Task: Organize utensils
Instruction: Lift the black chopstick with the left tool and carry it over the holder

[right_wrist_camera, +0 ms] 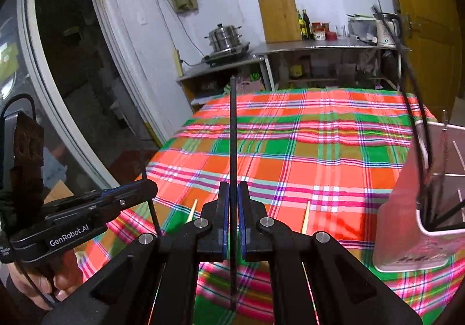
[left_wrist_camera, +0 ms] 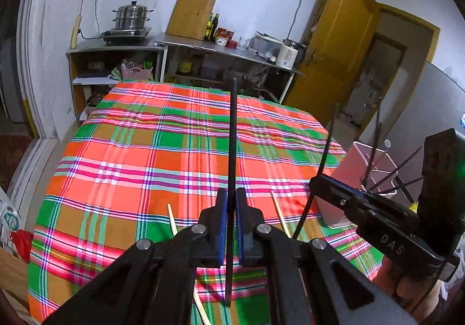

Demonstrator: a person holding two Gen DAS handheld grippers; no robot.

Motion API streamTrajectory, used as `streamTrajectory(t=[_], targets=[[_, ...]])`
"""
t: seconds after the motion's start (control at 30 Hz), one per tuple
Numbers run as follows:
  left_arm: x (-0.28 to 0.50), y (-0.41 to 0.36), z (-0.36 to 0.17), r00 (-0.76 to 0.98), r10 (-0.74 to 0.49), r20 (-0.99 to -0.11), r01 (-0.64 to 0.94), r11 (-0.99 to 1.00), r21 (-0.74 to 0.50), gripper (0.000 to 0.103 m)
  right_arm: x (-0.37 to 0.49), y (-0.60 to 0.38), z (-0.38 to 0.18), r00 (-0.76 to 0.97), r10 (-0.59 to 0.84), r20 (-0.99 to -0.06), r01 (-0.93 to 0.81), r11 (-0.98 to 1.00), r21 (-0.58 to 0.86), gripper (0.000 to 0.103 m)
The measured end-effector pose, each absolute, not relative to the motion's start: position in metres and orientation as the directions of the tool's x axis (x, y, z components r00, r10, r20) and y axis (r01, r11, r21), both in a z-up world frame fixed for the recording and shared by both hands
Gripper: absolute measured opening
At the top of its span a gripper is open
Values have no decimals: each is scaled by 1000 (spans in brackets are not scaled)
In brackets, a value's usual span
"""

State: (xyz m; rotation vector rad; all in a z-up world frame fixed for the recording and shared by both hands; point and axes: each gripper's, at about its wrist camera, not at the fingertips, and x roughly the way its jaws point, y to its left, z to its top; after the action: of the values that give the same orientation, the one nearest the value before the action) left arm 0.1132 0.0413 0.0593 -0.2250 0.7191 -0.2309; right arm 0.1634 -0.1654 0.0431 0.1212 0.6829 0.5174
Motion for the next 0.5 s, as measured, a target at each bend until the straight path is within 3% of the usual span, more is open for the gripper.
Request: streamTrajectory(t=[0.5], targets=[[95, 22, 81, 726, -332, -602, 194, 939, -284, 6, 133, -195, 71, 708, 500, -499, -404, 866, 294, 5]])
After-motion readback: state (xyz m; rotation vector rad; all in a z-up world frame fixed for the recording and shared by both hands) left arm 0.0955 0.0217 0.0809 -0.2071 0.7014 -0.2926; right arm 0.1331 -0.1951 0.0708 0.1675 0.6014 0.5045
